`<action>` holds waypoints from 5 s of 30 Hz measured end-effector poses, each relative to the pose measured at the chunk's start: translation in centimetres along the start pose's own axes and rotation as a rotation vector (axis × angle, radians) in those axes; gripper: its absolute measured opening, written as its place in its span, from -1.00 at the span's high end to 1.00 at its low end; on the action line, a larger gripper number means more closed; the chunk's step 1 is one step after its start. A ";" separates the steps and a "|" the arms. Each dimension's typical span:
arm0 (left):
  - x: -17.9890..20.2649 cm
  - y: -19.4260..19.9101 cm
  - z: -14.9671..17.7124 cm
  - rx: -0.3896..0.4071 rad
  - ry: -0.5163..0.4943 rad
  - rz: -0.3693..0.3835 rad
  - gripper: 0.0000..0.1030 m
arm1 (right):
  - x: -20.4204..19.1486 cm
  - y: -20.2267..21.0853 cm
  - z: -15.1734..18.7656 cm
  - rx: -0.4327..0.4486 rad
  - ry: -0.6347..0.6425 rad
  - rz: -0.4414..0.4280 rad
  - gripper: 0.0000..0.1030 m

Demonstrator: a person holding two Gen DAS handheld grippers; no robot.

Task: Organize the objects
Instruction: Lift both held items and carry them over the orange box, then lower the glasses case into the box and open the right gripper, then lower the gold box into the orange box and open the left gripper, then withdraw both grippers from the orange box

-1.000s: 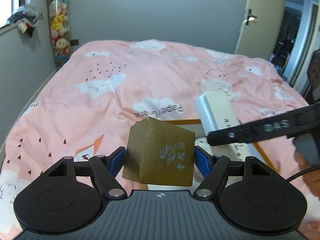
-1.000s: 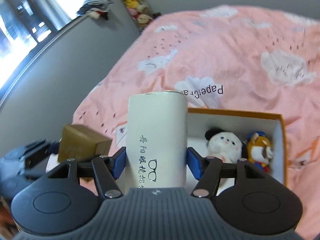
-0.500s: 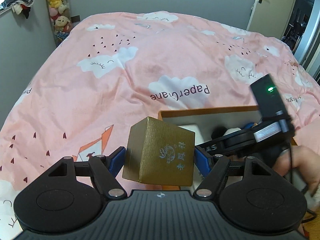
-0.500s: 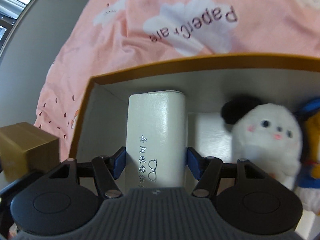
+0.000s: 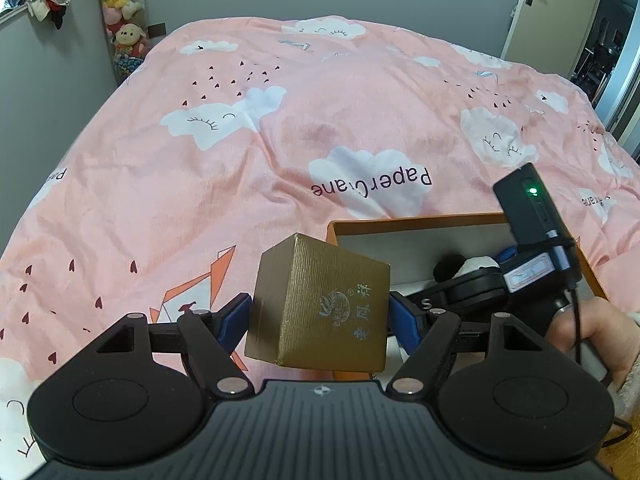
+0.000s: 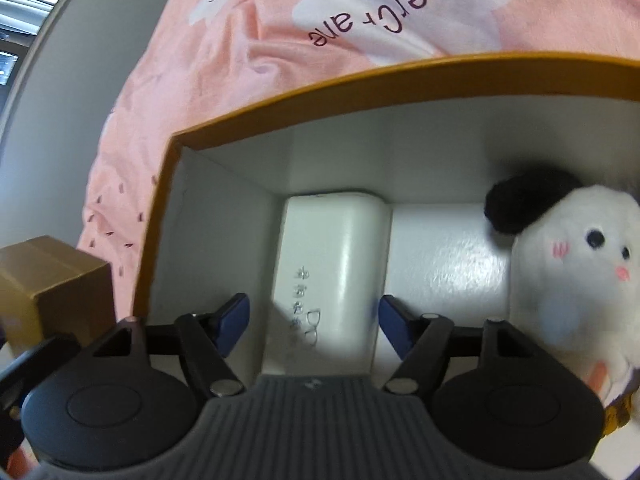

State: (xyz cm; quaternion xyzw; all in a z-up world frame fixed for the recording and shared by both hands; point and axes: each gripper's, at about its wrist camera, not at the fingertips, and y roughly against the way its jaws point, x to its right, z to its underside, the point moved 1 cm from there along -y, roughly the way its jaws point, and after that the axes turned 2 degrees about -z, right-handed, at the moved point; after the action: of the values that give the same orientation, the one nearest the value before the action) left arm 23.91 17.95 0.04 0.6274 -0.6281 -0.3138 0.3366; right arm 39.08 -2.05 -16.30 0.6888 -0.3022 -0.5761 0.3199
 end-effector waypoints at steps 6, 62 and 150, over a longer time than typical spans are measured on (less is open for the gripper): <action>0.5 0.6 0.1 0.009 -0.011 0.008 -0.63 | 0.5 0.5 1.2 -0.032 -0.003 0.010 0.14; 5.8 -2.7 1.3 -0.149 -0.160 0.149 -0.18 | 0.4 9.9 6.2 0.051 0.431 0.131 -0.15; -5.2 13.1 22.2 0.181 -0.129 -0.281 0.22 | 0.5 15.5 10.0 0.144 0.547 0.300 -0.04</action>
State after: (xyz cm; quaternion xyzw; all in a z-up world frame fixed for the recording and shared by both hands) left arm -1.85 22.70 -2.19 0.7153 -0.5804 -0.3395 0.1905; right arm 28.51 -12.87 -5.71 0.7869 -0.3432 -0.2931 0.4208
